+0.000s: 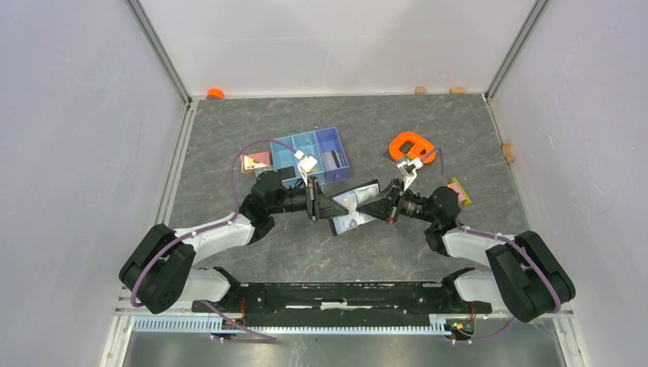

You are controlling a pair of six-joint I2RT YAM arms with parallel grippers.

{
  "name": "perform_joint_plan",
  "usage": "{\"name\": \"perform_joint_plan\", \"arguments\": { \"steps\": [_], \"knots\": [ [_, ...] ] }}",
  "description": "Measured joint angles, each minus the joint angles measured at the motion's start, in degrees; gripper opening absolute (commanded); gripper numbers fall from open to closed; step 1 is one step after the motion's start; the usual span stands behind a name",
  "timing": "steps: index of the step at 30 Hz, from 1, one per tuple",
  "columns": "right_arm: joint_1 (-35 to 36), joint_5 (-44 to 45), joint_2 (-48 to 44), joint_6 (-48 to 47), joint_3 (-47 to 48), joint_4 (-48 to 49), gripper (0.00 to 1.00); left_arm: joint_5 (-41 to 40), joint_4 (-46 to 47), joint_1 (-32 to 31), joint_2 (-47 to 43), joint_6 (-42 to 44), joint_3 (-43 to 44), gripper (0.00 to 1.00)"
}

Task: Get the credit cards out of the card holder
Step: Remove the credit card from the card holder.

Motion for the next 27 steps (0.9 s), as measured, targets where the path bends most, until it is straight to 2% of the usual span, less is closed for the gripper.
{"name": "perform_joint_plan", "arguments": {
  "steps": [6, 12, 13, 14, 15, 17, 19, 25, 27],
  "knots": [
    [-0.7, 0.0, -0.4, 0.0, -0.5, -0.6, 0.00, -0.1, 0.3, 0.0, 0.0, -0.4, 0.0, 0.26],
    [-0.9, -0.4, -0.9, 0.2, -0.5, -0.4, 0.00, -0.2, 0.2, 0.2, 0.0, -0.4, 0.0, 0.08],
    [-0.9, -0.4, -0.9, 0.2, -0.5, -0.4, 0.02, -0.2, 0.2, 0.2, 0.0, -0.4, 0.0, 0.05],
    [-0.9, -0.5, -0.9, 0.4, -0.5, -0.3, 0.15, -0.2, 0.2, 0.2, 0.0, -0.4, 0.0, 0.03],
    [-0.9, -0.6, -0.9, 0.6, -0.5, -0.2, 0.23, -0.2, 0.2, 0.2, 0.0, -0.4, 0.0, 0.02],
    [-1.0, -1.0, -0.8, 1.6, -0.6, 0.5, 0.30, -0.1, 0.4, 0.2, 0.0, -0.5, 0.0, 0.02],
    [-0.7, -1.4, -0.4, 2.7, -0.6, 2.1, 0.32, 0.0, 0.6, 0.2, 0.0, -0.7, 0.0, 0.02],
    [0.9, -2.0, 1.7, 4.3, -0.6, 5.6, 0.14, 0.8, 1.0, 0.3, 0.2, -1.1, 0.0, 0.02],
    [1.0, -2.1, 2.0, 4.8, -0.6, 6.2, 0.03, 1.4, 1.3, 0.4, 0.2, -1.1, 0.0, 0.03]
  ]
}}
